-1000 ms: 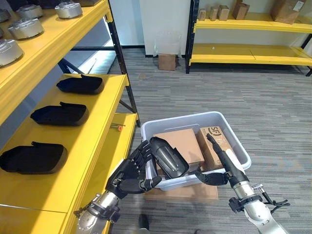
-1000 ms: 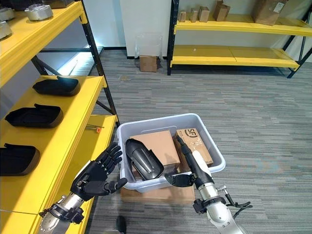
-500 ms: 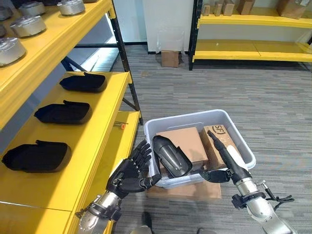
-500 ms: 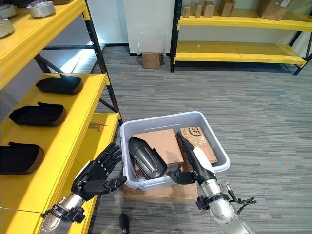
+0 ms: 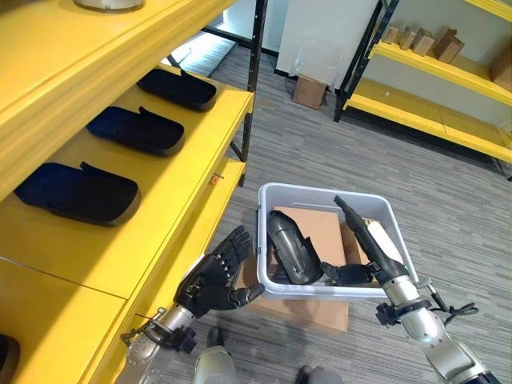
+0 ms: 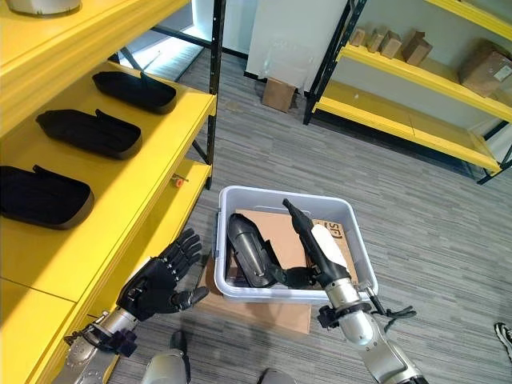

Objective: Move parts from the plastic box to the shelf.

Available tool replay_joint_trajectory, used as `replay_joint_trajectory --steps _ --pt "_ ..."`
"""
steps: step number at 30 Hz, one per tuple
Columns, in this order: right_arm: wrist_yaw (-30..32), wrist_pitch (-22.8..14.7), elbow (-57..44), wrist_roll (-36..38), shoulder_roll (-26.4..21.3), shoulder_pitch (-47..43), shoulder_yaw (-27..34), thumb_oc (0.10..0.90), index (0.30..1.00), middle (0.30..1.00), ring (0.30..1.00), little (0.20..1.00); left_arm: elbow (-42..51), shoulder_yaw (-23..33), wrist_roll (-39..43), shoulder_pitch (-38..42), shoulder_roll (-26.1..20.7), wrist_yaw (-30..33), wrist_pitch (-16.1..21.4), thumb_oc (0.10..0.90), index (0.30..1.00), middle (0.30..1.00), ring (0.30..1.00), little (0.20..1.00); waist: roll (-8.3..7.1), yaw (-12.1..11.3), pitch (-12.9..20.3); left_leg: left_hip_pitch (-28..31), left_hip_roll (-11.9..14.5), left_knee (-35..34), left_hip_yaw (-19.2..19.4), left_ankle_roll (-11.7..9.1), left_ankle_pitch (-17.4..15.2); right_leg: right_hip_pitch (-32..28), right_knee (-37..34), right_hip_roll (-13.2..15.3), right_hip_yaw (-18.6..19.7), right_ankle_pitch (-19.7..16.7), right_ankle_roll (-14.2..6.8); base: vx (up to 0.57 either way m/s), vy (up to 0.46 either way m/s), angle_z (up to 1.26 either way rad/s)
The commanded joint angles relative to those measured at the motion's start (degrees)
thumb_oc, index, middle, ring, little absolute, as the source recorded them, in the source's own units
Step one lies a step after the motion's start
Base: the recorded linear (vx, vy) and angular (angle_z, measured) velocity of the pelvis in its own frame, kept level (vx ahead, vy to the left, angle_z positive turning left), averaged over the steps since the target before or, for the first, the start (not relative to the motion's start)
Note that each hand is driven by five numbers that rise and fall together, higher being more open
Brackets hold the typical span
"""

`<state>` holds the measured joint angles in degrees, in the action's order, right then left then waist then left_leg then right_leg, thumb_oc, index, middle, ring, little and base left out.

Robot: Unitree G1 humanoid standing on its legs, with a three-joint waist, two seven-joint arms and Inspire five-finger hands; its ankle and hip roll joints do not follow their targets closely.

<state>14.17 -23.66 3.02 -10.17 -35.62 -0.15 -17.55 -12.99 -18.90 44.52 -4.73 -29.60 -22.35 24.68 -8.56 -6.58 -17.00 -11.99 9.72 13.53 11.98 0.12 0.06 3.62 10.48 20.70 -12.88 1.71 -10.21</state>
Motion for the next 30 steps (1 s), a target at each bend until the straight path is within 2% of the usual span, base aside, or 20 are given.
replay_joint_trajectory --steps 1,5,6,7,8,9,11,15,19,20,24,30 --pt "3.36 -4.22 -1.08 -0.46 0.97 -8.83 0.71 0.900 1.000 1.000 1.000 1.000 7.83 -1.12 -2.00 7.04 -0.78 -0.79 4.54 0.900 1.000 1.000 1.000 1.000 -2.22 0.83 -0.47 5.42 3.56 10.47 -2.29 -1.60 -15.02 1.43 -4.68 2.42 3.29 -14.28 -3.20 0.13 -0.307 0.01" --pt "0.09 -2.80 -4.66 0.21 -0.05 -7.06 2.43 0.900 1.000 1.000 1.000 1.000 8.97 -1.88 -2.97 8.01 -0.42 1.58 2.41 0.900 1.000 1.000 1.000 1.000 -1.74 1.88 -0.43 3.22 5.50 13.74 -5.86 -2.81 -15.19 -0.42 -3.41 -0.43 4.76 -8.70 -3.04 0.24 -0.340 0.72" --pt "-2.02 -2.05 -6.26 1.41 -1.16 -6.96 2.75 0.900 1.000 1.000 1.000 1.000 9.39 -1.15 -2.21 7.27 -0.61 2.73 3.10 0.900 1.000 1.000 1.000 1.000 -1.68 1.91 -0.25 4.26 6.89 12.04 -4.85 -3.74 -13.73 -0.80 -2.76 -1.89 3.50 -6.40 -3.19 0.16 -0.221 0.90" --pt "-2.42 -1.87 -6.53 1.63 -1.34 -6.99 2.79 0.900 1.000 1.000 1.000 1.000 9.48 -1.01 -1.92 7.23 -0.63 2.66 3.15 0.900 1.000 1.000 1.000 1.000 -1.68 1.91 -0.25 4.37 7.02 11.78 -4.78 -3.88 -13.53 -0.83 -2.71 -2.05 3.33 -6.14 -3.21 0.13 -0.190 0.39" --pt "-3.30 -1.52 -6.78 1.77 -2.74 -7.85 2.70 0.900 1.000 1.000 1.000 1.000 10.94 -0.38 -0.88 6.54 -0.80 2.49 2.73 0.900 1.000 1.000 1.000 1.000 -1.46 1.85 -0.34 5.06 8.18 9.92 -4.13 -4.78 -11.62 -0.85 -2.50 -2.89 2.23 -4.72 -3.38 0.08 -0.094 -0.08" --pt "-3.36 -1.58 -6.76 1.70 -2.87 -7.97 2.68 0.900 1.000 1.000 1.000 1.000 11.16 -0.28 -0.86 6.41 -0.81 2.58 2.66 0.900 1.000 1.000 1.000 1.000 -1.42 1.87 -0.38 5.25 8.30 9.58 -4.05 -4.90 -11.37 -0.90 -2.50 -2.98 2.12 -4.62 -3.35 0.10 -0.106 -0.18" --pt "-3.73 -2.65 -6.27 1.49 -5.18 -10.07 2.50 0.900 1.000 1.000 1.000 1.000 12.29 -0.15 -0.04 5.78 -0.69 2.45 2.88 0.900 1.000 1.000 1.000 1.000 -1.07 1.75 -0.78 6.68 9.95 5.49 -2.64 -6.19 -8.33 -0.80 -3.15 -3.50 0.72 -4.49 -2.81 0.07 -0.069 -0.05" --pt "-4.42 -3.49 -6.57 -0.24 -7.76 -13.68 1.81 0.900 1.000 1.000 1.000 1.000 12.67 -1.05 -0.12 5.62 -0.56 2.99 3.74 0.900 1.000 1.000 1.000 1.000 -0.68 2.32 -1.75 7.96 11.35 1.72 -1.77 -7.15 -5.68 0.49 -2.22 -4.13 0.78 -3.83 -1.99 0.04 -0.013 -0.04" --pt "-5.17 -5.24 -7.86 -3.46 -9.89 -15.62 1.52 0.900 1.000 1.000 1.000 1.000 12.40 -1.87 0.46 5.92 -0.45 3.09 3.58 0.900 1.000 1.000 1.000 1.000 -0.28 2.86 -2.32 8.12 11.55 0.75 -2.07 -7.29 -4.90 1.70 -0.73 -4.62 1.70 -2.93 -1.51 0.06 0.004 0.02" --pt "-4.29 -6.67 -8.73 -6.40 -11.13 -16.56 1.54 0.900 1.000 1.000 1.000 1.000 12.24 -2.19 0.99 5.93 -0.70 2.58 3.45 0.900 1.000 1.000 1.000 1.000 -0.15 2.96 -2.66 8.00 11.68 0.60 -2.31 -7.33 -4.63 2.33 0.03 -4.71 2.08 -2.67 -1.44 0.05 -0.013 0.03" --pt "-1.48 -8.30 -9.22 -11.03 -14.21 -21.17 1.32 0.900 1.000 1.000 1.000 1.000 12.01 -3.07 2.05 6.12 -1.68 2.00 2.85 0.900 1.000 1.000 1.000 1.000 -0.13 2.77 -3.19 7.69 12.13 0.30 -2.99 -7.61 -4.07 3.38 1.46 -4.98 2.29 -2.11 -1.29 0.06 -0.043 0.04" --pt "5.04 -10.37 -8.03 -21.02 -21.38 -32.29 0.40 0.900 1.000 1.000 1.000 1.000 14.02 -3.67 2.59 4.58 -3.56 0.90 0.90 0.900 1.000 1.000 1.000 1.000 -0.36 0.89 -4.41 6.42 13.04 0.76 -5.23 -8.07 -3.58 5.48 5.33 -6.02 1.89 -0.11 -0.68 0.08 -0.101 0.07"
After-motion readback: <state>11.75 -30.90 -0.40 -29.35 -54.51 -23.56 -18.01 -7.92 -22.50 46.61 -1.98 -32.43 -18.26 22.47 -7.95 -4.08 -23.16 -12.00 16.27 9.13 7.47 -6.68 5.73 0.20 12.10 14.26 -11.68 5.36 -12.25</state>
